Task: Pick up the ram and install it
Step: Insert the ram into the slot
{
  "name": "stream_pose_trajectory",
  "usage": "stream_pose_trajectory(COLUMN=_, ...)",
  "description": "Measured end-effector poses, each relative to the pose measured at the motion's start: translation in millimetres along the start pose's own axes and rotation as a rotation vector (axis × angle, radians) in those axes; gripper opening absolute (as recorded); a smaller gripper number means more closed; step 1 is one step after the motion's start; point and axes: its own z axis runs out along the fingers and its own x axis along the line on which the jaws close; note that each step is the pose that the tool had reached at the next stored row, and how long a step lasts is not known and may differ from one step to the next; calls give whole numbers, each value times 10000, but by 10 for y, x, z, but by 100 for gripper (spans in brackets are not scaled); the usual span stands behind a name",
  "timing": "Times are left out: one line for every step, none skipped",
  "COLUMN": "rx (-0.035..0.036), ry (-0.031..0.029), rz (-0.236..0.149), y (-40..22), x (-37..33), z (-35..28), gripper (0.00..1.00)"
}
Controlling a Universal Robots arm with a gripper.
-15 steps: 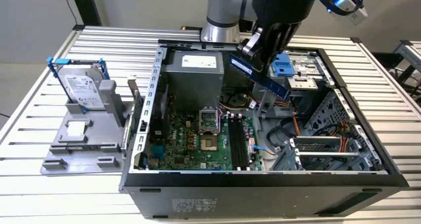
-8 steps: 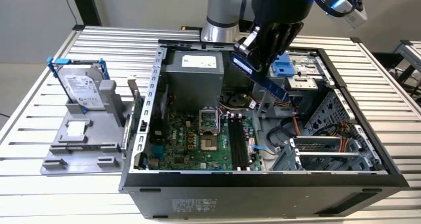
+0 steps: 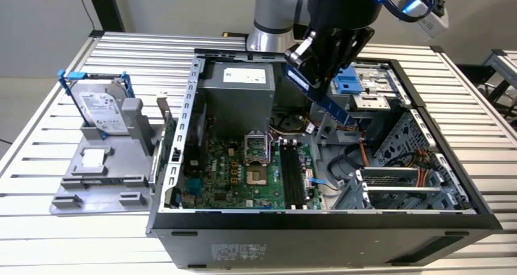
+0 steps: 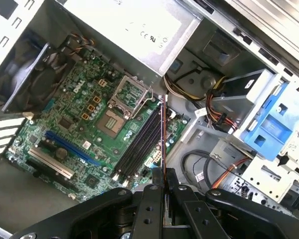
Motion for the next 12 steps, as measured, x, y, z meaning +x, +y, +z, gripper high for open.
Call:
stream_pose_trajectory(rx=7, ry=-2, rz=106, y=0, x=1, z=0, gripper=0)
stream_pose_trajectory(rx=17, ry=-5, rz=225, y=1, x=1, z=0, gripper=0)
stream_pose_trajectory(rx=25, ry=-7, rz=339, y=1, x=2, z=0, gripper=0)
stream_pose_trajectory(rx=33, ry=-10, rz=454, y=1, x=2, z=0, gripper=0)
stream_pose_trajectory(rx=42, ry=-13, rz=576, y=1, x=2, z=0, gripper=0)
stream_pose_trajectory(rx=49, ry=-14, rz=685, y=1, x=3, z=0, gripper=0)
stream_pose_trajectory(rx=57, ry=-15, rz=800, y=2, x=3, z=0, gripper=0)
stream_pose_trajectory(rx=63, ry=-15, rz=911, y=2, x=3, z=0, gripper=0)
stream_pose_trajectory(rx=70, ry=-15, rz=1022, y=2, x=3, z=0, gripper=0)
stream_pose_trajectory(rx=77, ry=-15, rz=1133, y=2, x=4, z=-1, gripper=0)
stream_pose_trajectory(rx=84, ry=-16, rz=1250, y=2, x=4, z=0, gripper=0)
stream_pose_trajectory(rx=91, ry=-17, rz=1361, y=2, x=4, z=0, gripper=0)
